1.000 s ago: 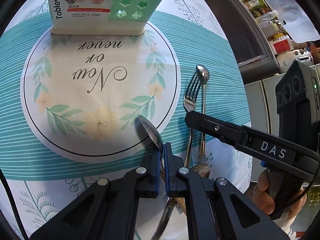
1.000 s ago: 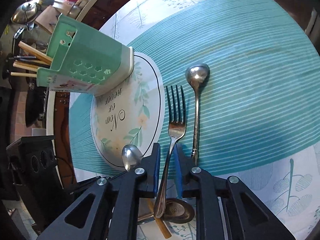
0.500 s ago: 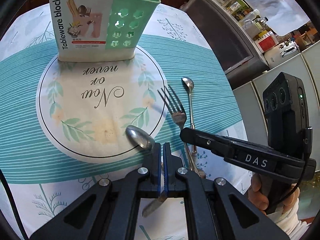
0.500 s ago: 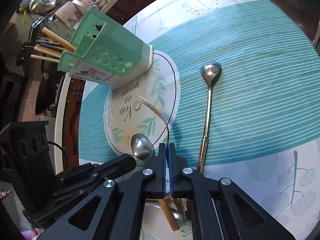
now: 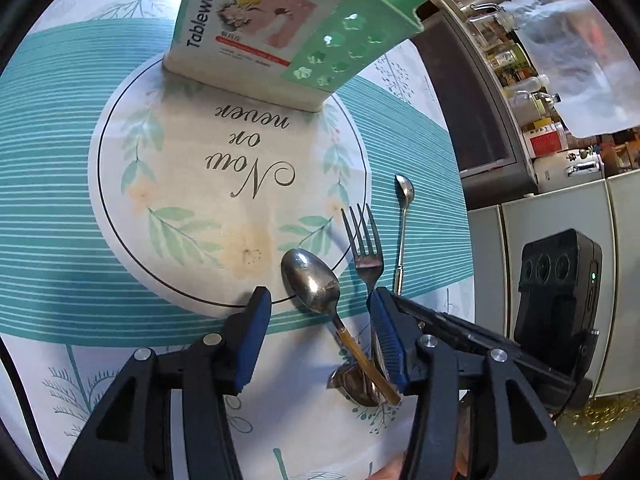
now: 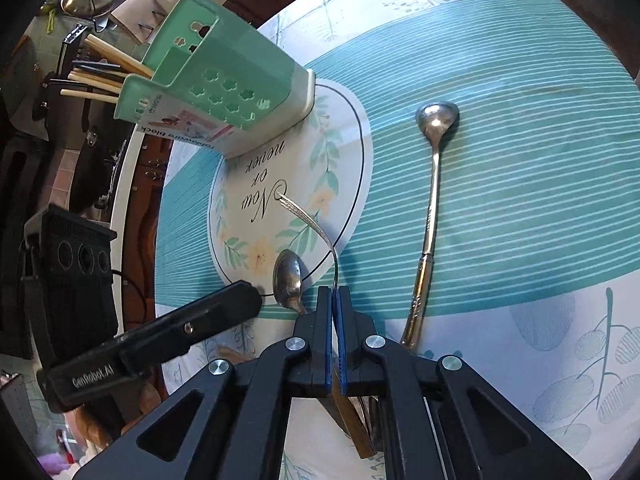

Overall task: Organize utensils
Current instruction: 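Close the left gripper on a spoon while the right gripper grasps a fork, then lift the spoon and fork over the green holder and drop them in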

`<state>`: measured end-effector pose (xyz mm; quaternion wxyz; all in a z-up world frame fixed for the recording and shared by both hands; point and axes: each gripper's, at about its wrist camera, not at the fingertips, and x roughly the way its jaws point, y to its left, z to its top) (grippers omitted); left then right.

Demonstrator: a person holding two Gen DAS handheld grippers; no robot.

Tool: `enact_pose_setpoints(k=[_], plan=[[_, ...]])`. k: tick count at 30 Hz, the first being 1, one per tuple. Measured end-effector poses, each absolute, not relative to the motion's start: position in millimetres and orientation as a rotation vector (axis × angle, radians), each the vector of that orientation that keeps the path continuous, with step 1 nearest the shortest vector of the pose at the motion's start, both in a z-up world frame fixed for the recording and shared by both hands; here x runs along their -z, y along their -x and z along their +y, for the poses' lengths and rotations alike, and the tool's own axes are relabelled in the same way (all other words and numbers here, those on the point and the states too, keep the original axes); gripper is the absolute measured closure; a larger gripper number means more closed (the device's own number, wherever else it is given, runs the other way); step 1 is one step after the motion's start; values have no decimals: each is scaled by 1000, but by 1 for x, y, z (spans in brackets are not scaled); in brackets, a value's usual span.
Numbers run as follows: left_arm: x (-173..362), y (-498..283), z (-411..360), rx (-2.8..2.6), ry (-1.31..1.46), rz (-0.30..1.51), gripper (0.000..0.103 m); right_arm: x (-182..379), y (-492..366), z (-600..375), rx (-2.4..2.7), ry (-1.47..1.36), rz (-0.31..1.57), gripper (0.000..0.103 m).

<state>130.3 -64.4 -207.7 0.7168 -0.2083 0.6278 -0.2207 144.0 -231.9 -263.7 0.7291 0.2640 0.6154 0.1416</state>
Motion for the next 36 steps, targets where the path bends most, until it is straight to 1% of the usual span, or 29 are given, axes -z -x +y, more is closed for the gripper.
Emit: enact_pose_setpoints(k=[3,8,10,12,14,18,20,21,27,29,36], plan=[[216,-130,-67,496,479,1421,54,268,-141,-229,-320,-590,1368,101],[218,-131,-74,507,490,1417,55,273,-139,-229,-325,-623,1370,101],[220,-133,-76,510,508,1420,57,273,-138,-231,-330,-634,1372,101],[221,-134,-76,515,517,1425,63,275,-138,-232,-338,-646,1374,101],[225,-136,-78,520,530,1441,76,276,-139,-232,-346,-666,1378,101],[227,-138,-80,519,530,1454,81,279,-139,-238,-351,-699,1372,101],[232,-139,-83,532,546,1471,94,282,-139,-242,-364,-742,1374,101],[233,-140,-83,536,555,1470,97,285,-139,-244,-378,-774,1379,101],[234,-139,-87,563,562,1453,98,286,-136,-244,-399,-779,1370,101],[232,-138,-90,554,514,1444,101,286,-135,-245,-399,-784,1371,101],[212,-126,-96,570,360,1363,101,280,-130,-245,-413,-781,1340,101]])
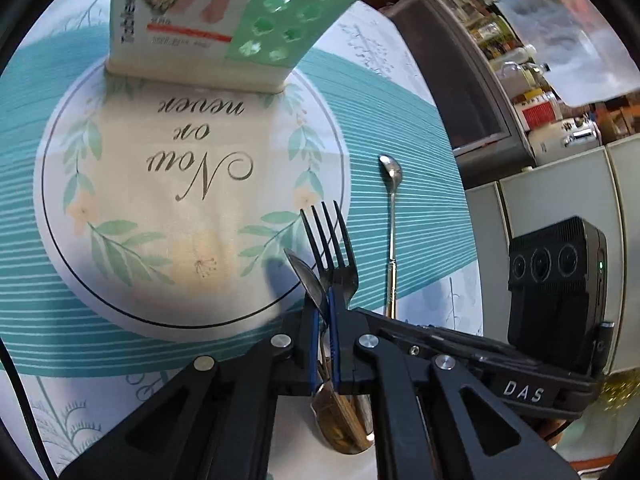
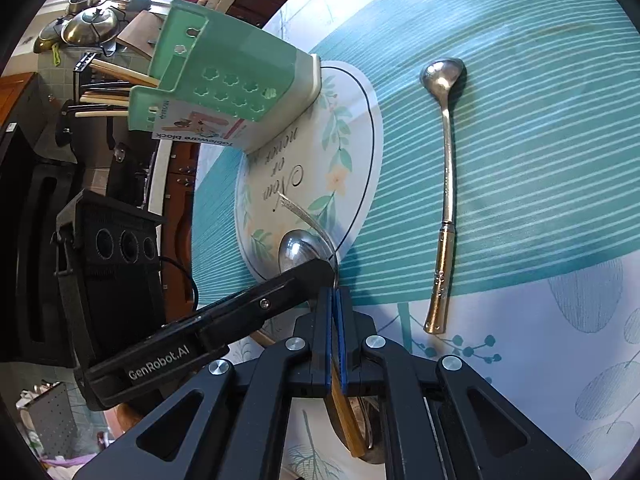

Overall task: Organize utensils
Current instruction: 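Lift the spoon and fork over the green holder and drop them in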

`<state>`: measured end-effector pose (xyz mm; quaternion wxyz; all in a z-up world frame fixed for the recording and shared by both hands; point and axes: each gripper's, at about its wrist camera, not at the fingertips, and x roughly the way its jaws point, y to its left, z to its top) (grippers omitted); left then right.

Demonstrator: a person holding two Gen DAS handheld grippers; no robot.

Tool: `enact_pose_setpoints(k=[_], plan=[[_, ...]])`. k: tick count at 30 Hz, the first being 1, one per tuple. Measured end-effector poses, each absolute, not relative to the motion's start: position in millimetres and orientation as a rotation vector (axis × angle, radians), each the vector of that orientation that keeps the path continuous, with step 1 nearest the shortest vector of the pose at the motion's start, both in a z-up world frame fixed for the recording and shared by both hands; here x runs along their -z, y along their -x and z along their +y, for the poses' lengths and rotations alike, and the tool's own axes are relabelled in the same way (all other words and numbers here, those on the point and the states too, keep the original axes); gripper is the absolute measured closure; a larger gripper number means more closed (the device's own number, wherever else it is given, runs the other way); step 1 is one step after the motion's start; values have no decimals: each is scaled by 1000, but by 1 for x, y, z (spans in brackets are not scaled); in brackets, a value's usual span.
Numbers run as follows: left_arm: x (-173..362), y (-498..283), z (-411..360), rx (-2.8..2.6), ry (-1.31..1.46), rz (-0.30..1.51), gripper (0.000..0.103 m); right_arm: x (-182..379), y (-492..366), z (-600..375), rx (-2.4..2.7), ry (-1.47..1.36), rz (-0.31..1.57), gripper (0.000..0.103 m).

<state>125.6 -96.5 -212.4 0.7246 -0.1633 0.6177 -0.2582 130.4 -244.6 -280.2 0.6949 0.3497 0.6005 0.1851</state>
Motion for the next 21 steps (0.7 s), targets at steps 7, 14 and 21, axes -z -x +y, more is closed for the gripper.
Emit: enact_pose_setpoints(k=[7,14,21], plan=[[165,-113,-95,595,246,1169,102,248,-123,-259,-441,-772,1227,101],[114,-110,-91,572,174,990,102,194,-127,-262,-459,-697,1066,101],[45,-130,-85,473,58,765,102,127,-152,-252,-445,-533,863,101]])
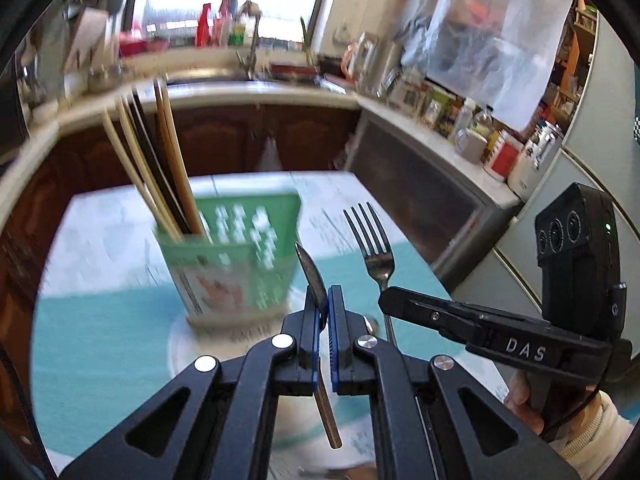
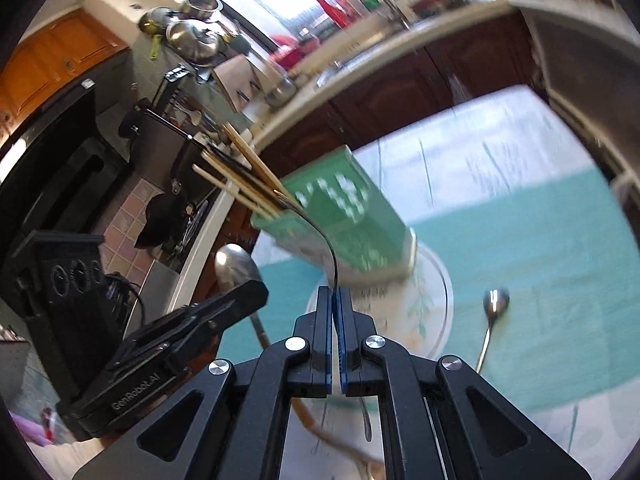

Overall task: Organize utensils
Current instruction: 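Lift the spoon and fork over the green holder and drop them in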

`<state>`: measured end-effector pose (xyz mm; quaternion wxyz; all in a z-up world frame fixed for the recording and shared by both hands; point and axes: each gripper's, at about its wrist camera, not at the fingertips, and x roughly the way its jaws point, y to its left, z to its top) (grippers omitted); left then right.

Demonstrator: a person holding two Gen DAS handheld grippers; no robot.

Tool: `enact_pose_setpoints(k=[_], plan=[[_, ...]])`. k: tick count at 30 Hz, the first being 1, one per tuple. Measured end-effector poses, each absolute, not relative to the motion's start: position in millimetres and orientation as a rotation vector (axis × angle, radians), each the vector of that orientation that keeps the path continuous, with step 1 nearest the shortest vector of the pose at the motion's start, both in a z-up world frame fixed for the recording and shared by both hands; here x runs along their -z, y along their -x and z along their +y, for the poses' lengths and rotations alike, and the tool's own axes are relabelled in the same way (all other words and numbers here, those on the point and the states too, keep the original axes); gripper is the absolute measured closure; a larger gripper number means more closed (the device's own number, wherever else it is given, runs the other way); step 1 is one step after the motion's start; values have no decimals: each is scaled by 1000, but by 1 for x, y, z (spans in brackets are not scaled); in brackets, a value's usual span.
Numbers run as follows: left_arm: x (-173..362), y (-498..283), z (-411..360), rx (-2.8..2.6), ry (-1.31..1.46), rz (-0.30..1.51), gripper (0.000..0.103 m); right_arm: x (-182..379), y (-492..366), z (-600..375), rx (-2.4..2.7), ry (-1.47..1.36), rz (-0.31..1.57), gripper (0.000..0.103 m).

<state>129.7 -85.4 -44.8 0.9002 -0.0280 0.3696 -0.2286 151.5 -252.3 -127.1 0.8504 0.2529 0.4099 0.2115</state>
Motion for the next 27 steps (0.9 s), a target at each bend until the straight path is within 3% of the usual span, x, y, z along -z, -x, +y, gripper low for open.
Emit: enact_pose_setpoints(k=[6,12,18,27], plan=[[-2,-181,-76,368,48,607,102,77,-194,-234,-425,-416,671,101],[-11,-222,-66,298,122,499,102,59,-238,-224,-435,-431,547,101],[17,-248,-69,265,134,476,102,75,-273,-192,-445,-356,464,101],[53,-251,-74,287,93,497,101,137,-299,-167,-481,-298,491,100]])
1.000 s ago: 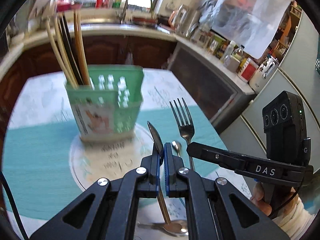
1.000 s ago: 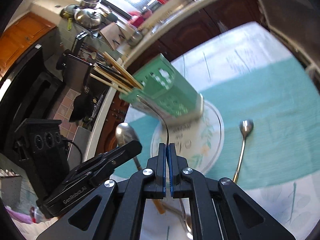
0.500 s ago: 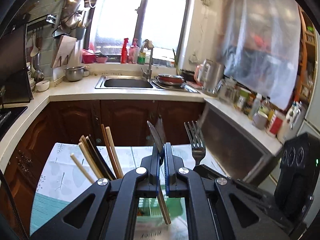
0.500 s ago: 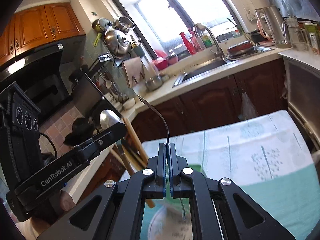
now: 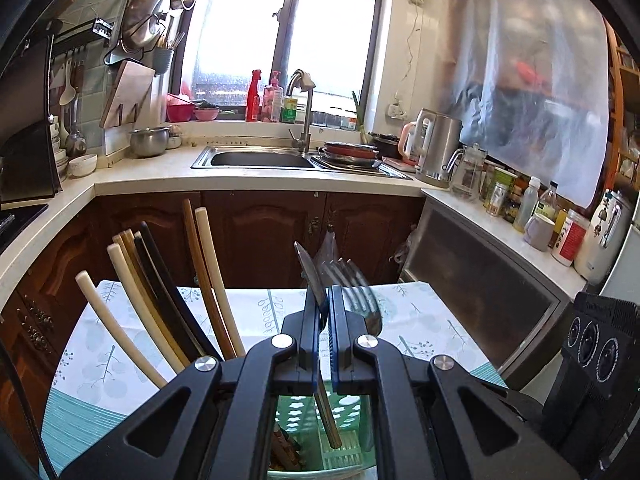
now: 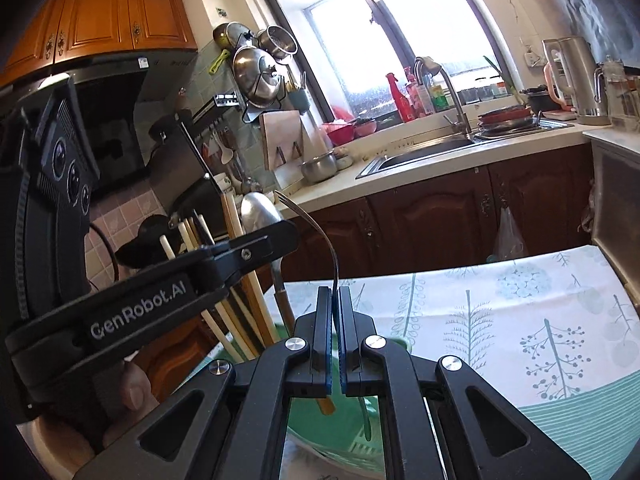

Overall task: Organize utensils
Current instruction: 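Lift the spoon and fork over the green holder and drop them in, then move both open grippers back down toward the remaining spoons on the table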

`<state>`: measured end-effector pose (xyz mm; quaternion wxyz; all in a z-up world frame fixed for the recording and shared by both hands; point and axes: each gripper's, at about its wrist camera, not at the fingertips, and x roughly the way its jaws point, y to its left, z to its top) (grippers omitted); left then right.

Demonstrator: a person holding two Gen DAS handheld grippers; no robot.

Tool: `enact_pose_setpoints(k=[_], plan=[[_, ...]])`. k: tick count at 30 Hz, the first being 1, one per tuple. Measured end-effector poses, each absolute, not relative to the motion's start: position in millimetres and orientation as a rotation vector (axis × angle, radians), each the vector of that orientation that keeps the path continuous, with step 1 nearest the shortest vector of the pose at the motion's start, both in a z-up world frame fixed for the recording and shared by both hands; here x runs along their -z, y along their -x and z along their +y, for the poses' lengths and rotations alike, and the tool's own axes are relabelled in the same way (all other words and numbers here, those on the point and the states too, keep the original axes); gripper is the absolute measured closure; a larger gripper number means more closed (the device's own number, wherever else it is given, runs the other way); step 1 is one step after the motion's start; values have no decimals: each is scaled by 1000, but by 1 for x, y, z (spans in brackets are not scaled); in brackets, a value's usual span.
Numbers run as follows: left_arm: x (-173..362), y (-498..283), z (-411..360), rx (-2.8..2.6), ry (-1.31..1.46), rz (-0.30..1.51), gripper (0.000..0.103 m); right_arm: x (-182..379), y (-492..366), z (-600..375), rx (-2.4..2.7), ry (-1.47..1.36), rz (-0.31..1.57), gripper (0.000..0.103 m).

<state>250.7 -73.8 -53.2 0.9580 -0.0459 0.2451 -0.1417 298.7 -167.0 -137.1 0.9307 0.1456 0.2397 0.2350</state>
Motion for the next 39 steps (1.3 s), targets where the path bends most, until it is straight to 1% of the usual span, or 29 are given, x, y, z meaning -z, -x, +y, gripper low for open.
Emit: enact_pose_setpoints(k=[3,8,10,11,12,13,14,15,22,24,25,26,30,32,34,39], plan=[[61,-248,-75,302,94,517,101,156,-299,-163,-501,-259,526,100],[69,-240,-79,321,82,545,95,175,-297,-160,-515,-209,590,99],[70,-235,-79,330,89,558,93,178,-290,-163,-505,-198,598,94],[70,-232,-79,337,94,565,88,178,-287,-164,-498,-193,596,92],[71,-230,-79,341,96,572,84,177,-284,-165,-496,-192,593,86],[70,-228,-80,344,95,579,74,177,-280,-166,-485,-191,591,78],[70,-226,-80,342,95,582,70,176,-276,-168,-467,-186,588,76],[70,-224,-80,344,95,582,70,173,-273,-171,-462,-187,585,75],[57,-205,-76,382,103,618,70,163,-251,-180,-445,-205,611,75],[52,-195,-74,392,88,626,64,159,-238,-184,-446,-225,634,75],[49,-188,-73,398,78,630,60,156,-231,-187,-443,-229,641,75],[47,-182,-71,405,70,631,59,153,-223,-190,-436,-229,651,75],[41,-156,-68,444,43,666,58,149,-188,-203,-403,-233,712,75],[43,-142,-65,464,47,698,55,148,-172,-209,-392,-238,737,75],[47,-129,-61,483,60,727,54,149,-154,-216,-374,-245,761,75],[73,-94,-45,508,124,813,51,161,-108,-232,-326,-268,821,75]])
